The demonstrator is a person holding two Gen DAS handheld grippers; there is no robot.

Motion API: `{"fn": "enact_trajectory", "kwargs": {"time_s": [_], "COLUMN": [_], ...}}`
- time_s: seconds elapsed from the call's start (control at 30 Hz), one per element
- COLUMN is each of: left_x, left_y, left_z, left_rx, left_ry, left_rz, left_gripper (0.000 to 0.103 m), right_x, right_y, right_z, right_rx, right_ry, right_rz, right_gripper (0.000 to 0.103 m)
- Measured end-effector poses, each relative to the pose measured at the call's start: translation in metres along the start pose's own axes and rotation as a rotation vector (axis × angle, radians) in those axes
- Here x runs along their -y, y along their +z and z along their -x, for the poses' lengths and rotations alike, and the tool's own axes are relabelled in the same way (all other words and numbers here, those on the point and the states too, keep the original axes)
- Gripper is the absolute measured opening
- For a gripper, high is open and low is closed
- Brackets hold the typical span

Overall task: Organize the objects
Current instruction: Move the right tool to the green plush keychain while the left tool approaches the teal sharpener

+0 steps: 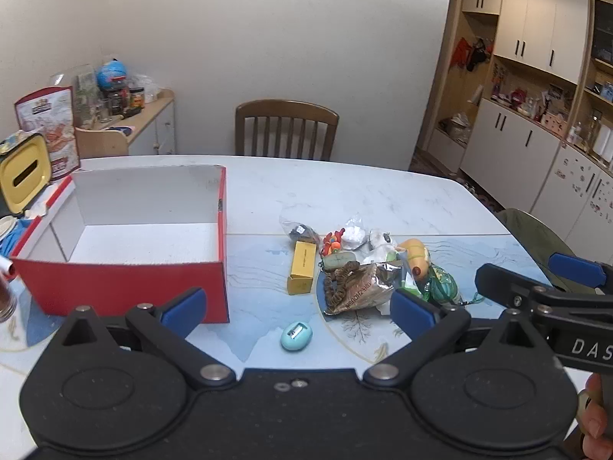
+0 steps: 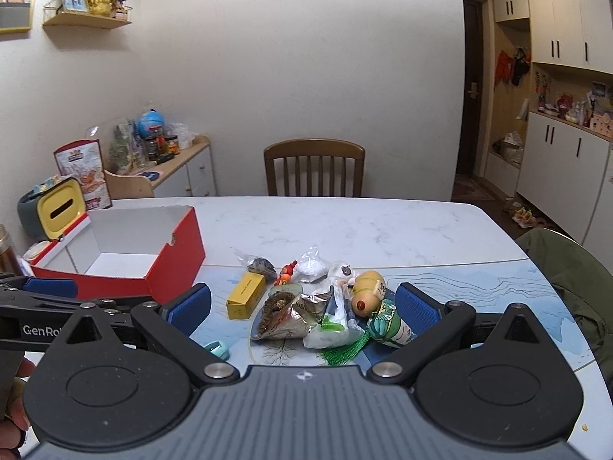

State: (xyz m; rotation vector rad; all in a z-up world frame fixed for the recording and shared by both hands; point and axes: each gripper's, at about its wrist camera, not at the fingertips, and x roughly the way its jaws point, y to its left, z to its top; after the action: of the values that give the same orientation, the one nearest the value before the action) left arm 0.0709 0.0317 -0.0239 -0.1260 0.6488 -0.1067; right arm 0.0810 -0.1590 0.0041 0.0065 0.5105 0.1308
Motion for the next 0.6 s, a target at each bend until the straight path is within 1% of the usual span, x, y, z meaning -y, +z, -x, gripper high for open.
{"fn": "enact_trajectory", "kwargs": {"time_s": [0.27, 0.5, 0.6], "left_x": [-0.016, -0.021, -0.023], "left_y": [0.009, 0.013, 0.012], "left_z": [-0.018, -0.031, -0.040], "left_rx": [-0.017, -0.038, -0.059], "left_ry": [-0.068, -0.096, -0.100], "left_rz": [-0.021, -0.018, -0.008], "left_gripper": [0.101, 0.101, 0.101], "right_x": [-0.016, -0.022, -0.018], "right_y": [0.004, 0.008, 0.007], "right_z": [-0.008, -0.016, -0.025], "right_rx": [-0.004, -0.012, -0.036], "right_ry": [-0.059, -0.066, -0.067], "right_rz": [-0.020, -0.010, 0.000], "right_gripper": [0.103, 0.103, 0.103]}}
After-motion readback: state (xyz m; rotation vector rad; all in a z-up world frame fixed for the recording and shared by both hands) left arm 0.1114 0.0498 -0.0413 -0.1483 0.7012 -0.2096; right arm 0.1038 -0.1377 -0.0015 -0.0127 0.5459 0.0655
